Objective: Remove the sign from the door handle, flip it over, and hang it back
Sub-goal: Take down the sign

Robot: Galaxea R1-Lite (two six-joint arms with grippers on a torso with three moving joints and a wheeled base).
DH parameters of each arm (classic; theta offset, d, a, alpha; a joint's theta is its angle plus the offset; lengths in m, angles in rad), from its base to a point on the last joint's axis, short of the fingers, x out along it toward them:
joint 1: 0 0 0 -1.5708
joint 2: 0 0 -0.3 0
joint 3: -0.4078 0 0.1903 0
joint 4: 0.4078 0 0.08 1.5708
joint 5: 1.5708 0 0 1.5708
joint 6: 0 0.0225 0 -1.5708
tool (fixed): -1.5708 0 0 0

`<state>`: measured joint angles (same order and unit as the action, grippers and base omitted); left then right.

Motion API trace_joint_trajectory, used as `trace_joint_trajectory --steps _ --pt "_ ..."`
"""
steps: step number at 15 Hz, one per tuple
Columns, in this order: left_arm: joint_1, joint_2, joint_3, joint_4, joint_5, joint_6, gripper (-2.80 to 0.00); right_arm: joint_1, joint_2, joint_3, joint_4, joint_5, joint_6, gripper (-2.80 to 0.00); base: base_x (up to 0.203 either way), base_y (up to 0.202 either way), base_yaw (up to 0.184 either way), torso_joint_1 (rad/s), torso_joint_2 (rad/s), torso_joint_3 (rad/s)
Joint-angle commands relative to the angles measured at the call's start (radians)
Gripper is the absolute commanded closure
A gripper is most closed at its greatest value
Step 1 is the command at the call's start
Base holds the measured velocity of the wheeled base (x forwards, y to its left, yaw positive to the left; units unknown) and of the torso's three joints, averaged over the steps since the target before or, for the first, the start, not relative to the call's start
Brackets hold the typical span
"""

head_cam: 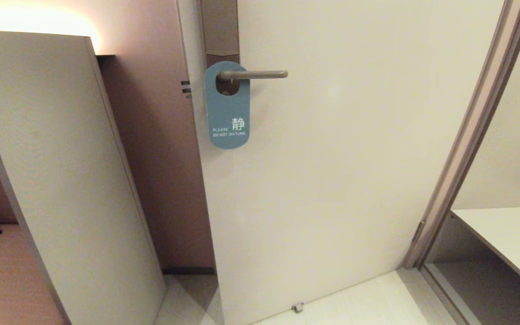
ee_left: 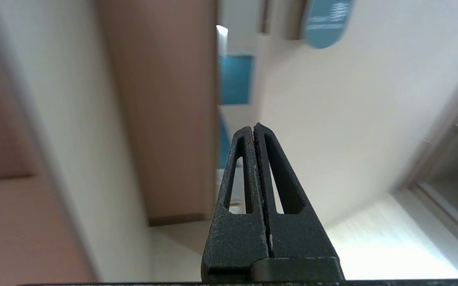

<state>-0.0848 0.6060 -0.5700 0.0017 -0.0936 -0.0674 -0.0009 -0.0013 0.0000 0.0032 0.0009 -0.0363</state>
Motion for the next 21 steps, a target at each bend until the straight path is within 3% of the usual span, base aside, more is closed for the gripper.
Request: trace_joint_trajectory --steps 1,4,7,12,17,19,21 --pt "-0.004 0.169 -0.070 0.000 -0.065 -0.001 0.00 -0.001 0.001 0.000 0.000 0.001 0.000 0.00 0.000 0.000 0.000 0.000 0.00 0.000" --pt "-0.004 0.286 -0.134 -0.001 -0.242 -0.002 0.00 0.000 0.001 0.000 0.000 0.001 0.000 0.00 0.000 0.000 0.000 0.000 0.00 0.000" --pt "-0.005 0.399 -0.186 -0.008 -0.358 0.009 0.00 0.000 0.001 0.000 0.000 0.001 0.000 0.00 0.000 0.000 0.000 0.000 0.00 0.000" --pt "-0.005 0.652 -0.222 -0.186 -0.510 0.048 0.00 0.000 0.001 0.000 0.000 0.001 0.000 0.00 0.000 0.000 0.000 0.000 0.00 0.000" --pt "0.002 0.879 -0.410 -0.254 -0.756 0.048 0.00 -0.001 0.001 0.000 0.000 0.001 0.000 0.00 0.000 0.000 0.000 0.000 0.00 0.000" --pt "0.002 0.942 -0.488 -0.256 -0.821 0.048 0.00 0.000 0.001 0.000 0.000 0.001 0.000 0.00 0.000 0.000 0.000 0.000 0.00 0.000" --pt "0.002 0.986 -0.539 -0.256 -0.839 0.047 0.00 0.001 0.001 0.000 0.000 0.001 0.000 0.00 0.000 0.000 0.000 0.000 0.00 0.000"
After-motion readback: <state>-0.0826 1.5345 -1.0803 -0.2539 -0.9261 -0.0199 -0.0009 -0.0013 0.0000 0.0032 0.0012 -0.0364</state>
